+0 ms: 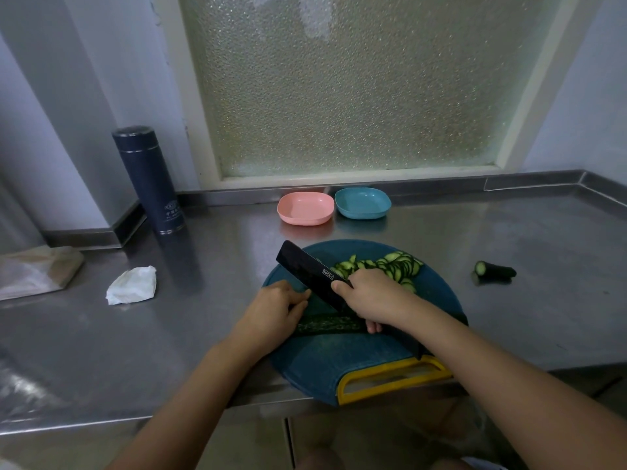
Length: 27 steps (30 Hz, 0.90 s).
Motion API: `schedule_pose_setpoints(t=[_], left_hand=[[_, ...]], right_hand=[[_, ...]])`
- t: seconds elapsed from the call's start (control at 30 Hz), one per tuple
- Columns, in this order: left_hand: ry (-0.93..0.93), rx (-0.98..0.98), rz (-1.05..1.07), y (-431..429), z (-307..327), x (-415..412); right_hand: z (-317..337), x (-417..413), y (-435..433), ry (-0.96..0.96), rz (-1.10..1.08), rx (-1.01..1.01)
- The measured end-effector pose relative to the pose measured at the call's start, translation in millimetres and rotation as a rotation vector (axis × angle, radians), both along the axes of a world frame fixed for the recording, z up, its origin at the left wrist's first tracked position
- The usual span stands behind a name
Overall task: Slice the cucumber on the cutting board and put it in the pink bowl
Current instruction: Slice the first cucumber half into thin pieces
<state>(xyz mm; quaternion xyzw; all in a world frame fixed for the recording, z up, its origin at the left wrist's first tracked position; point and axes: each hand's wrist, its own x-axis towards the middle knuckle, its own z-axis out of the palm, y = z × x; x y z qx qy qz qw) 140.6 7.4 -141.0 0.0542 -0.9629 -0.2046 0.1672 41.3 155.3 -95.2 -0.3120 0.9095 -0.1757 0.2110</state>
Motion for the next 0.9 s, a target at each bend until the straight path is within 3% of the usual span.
schedule_pose_setpoints(t=[0.33,0.9], left_hand=[[0.032,-0.008,-0.016,0.3,-1.6,0.7],[0.047,-0.042,-0.025,2.8,2.0,3.6]], right_hand=[[-1.4,2.6,-4.7,0.103,0.021,0.043],[-3.3,-2.7,-1.2,0.012,-0.008,0.004]])
